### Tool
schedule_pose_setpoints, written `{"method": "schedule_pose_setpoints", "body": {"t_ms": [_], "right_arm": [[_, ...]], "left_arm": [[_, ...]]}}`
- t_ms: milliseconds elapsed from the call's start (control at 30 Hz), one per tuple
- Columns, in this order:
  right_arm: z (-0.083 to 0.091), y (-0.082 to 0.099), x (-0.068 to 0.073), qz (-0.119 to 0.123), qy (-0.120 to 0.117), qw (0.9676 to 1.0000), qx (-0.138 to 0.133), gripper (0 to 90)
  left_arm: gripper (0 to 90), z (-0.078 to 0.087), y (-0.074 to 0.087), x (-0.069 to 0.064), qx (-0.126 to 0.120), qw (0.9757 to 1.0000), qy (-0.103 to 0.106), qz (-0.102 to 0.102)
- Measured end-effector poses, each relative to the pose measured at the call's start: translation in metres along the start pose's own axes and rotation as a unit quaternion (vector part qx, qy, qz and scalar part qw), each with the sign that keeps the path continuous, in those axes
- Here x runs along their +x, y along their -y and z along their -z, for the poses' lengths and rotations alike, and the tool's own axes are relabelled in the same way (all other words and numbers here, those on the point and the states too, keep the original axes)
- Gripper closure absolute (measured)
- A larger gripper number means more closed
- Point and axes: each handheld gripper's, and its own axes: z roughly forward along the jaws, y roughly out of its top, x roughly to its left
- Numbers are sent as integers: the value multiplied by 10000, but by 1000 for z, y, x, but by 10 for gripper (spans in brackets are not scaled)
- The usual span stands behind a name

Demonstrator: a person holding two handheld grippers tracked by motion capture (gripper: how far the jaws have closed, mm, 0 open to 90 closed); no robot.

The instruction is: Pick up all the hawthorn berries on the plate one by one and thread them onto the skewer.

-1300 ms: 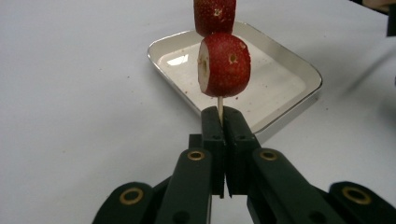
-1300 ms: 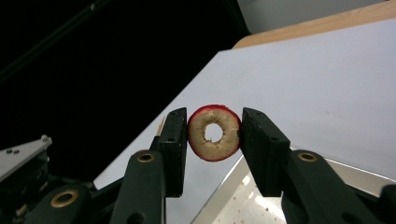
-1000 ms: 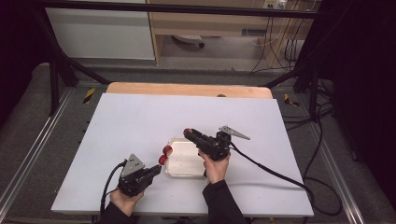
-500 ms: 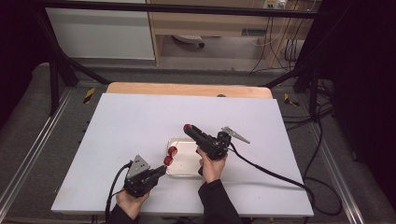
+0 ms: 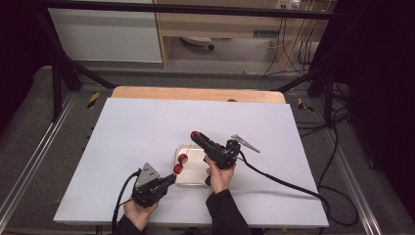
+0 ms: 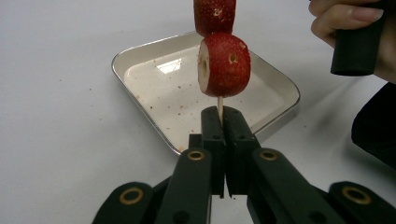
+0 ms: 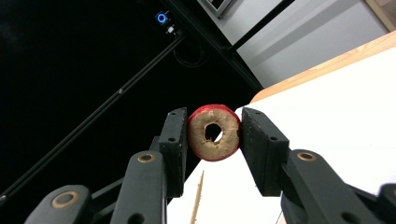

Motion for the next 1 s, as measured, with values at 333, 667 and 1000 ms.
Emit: {"method": "schedule_pose_setpoints", "body": {"t_ms": [333,667,1000], "right_arm": [[-2,4,1,-17,-38,10000,35,628],[-1,3,1,-25,-63,10000,16,628],[-1,4,1,-19,-78,10000,51,628]], "left_arm": [[882,0,0,1,3,10000,-20,24],[881,0,0,1,4,10000,-25,12],[881,0,0,1,-12,10000,-37,19]]}}
